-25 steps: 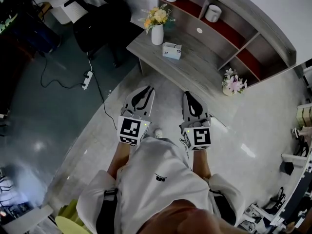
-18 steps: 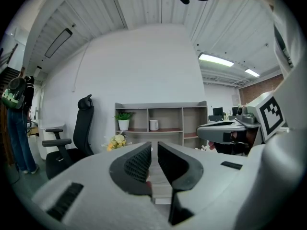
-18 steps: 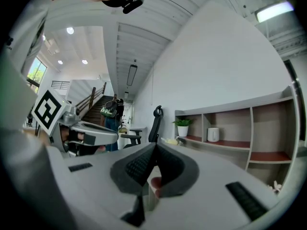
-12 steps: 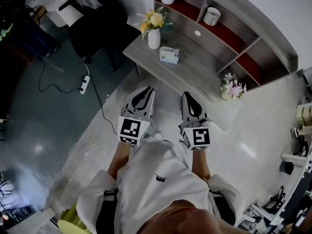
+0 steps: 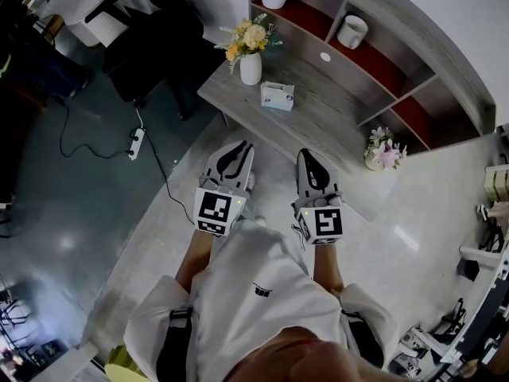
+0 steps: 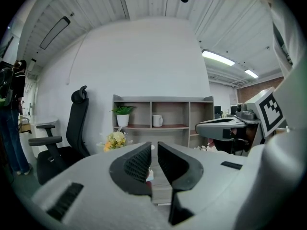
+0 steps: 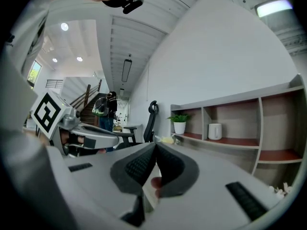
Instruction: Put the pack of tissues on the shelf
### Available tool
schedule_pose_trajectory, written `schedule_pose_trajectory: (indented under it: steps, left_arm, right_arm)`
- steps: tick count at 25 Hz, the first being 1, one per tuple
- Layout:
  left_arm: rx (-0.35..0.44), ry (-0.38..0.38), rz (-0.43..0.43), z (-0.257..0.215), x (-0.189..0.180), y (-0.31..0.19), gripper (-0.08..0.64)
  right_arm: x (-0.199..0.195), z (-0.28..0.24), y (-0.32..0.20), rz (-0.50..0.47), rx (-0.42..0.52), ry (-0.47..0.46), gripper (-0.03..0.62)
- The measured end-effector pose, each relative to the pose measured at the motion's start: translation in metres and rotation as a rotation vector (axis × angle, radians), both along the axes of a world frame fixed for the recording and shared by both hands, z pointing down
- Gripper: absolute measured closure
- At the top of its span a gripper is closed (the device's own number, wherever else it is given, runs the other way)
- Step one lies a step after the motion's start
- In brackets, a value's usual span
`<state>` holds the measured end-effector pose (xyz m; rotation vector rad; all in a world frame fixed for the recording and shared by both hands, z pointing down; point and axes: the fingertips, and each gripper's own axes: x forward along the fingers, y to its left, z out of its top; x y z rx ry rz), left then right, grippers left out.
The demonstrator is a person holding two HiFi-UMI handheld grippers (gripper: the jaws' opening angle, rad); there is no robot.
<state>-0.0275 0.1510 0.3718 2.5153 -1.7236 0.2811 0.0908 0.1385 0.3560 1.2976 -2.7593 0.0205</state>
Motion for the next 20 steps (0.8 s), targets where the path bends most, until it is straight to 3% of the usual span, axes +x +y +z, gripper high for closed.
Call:
schedule_pose_trajectory:
  steps: [20]
  left_arm:
    - [-0.112, 0.025, 0.09, 0.054, -0.044, -0.108, 0.5]
  right_arm:
    - [-0.048, 0.048, -0.098, 0.066, -0.1, 0.052, 0.566]
